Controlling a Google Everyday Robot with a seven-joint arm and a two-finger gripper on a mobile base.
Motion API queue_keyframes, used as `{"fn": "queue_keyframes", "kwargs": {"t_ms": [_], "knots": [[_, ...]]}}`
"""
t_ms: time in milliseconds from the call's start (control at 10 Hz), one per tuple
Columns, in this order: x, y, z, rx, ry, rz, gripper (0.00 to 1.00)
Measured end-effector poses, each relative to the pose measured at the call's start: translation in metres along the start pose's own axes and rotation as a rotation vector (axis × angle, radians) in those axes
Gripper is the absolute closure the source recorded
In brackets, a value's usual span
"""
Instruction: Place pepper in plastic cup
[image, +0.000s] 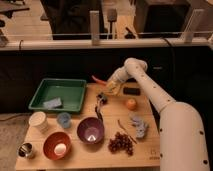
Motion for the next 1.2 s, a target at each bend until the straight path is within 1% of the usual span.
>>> {"fn": "queue_keyframes", "kwargs": {"t_ms": [100,200,300,500,600,800,900,1100,1200], "knots": [[-0.009,0.005,-0.003,-0.027,-0.022,-0.058,1.00],[-0.015,0.008,-0.005,-0.047,-0.036,-0.096,1.00],[-0.028,0.015,-0.010,-0.076,-0.060,-0.170,1.00],[-0.048,0.027,-0.008,-0.111,-0.086,-0.253,1.00],[-0.065,0.040,-0.004,-0.135,-0.103,-0.287,1.00],[-0.084,0.059,0.005,-0.170,-0.117,-0.351,1.00],[-0.101,0.075,0.012,-0.198,-0.134,-0.415,1.00],[-0.114,0.094,0.016,-0.238,-0.146,-0.504,1.00],[-0.117,0.102,0.017,-0.258,-0.138,-0.545,1.00]]}}
